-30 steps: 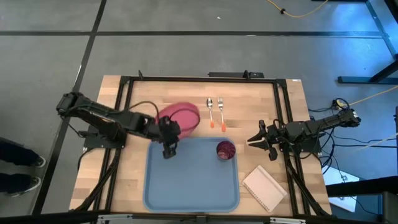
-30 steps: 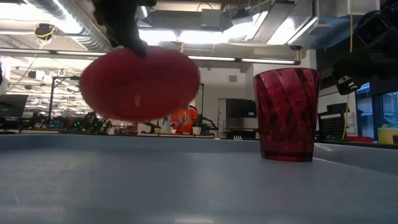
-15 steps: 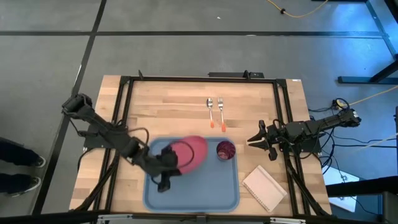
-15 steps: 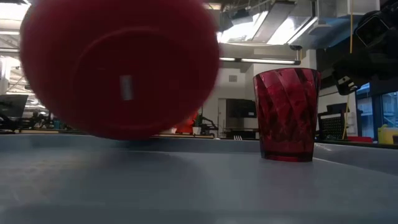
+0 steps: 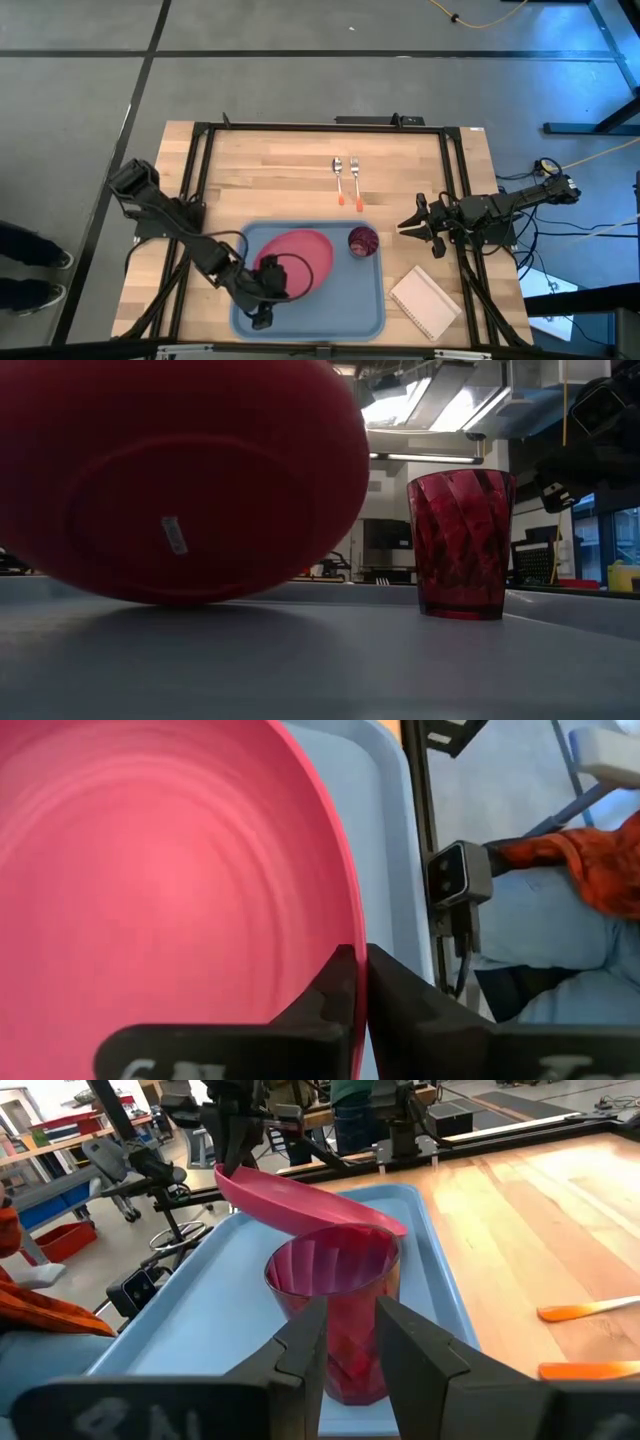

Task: Pick and place plate/cup/fork/spoon on tray
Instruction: Put the pink plate on the bottom left of the red cup

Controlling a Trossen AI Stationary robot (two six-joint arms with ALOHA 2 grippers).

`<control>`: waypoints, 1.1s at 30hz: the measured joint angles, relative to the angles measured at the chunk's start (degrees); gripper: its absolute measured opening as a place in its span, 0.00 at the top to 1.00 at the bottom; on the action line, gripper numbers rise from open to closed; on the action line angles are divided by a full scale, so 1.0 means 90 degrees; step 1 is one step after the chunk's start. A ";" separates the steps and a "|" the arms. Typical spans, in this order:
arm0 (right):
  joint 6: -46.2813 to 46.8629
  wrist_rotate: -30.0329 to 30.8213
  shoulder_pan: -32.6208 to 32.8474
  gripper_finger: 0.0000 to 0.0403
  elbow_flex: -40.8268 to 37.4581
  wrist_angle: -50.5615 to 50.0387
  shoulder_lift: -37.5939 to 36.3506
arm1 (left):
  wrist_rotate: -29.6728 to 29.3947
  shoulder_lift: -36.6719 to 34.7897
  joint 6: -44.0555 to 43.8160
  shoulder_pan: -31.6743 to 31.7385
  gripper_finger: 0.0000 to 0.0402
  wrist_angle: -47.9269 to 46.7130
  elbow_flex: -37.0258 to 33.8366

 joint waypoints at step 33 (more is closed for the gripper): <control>0.0000 0.0000 0.0000 0.77 0.0000 0.0000 0.0002 | -0.0534 0.0661 -0.0333 0.0012 0.92 0.0130 0.0000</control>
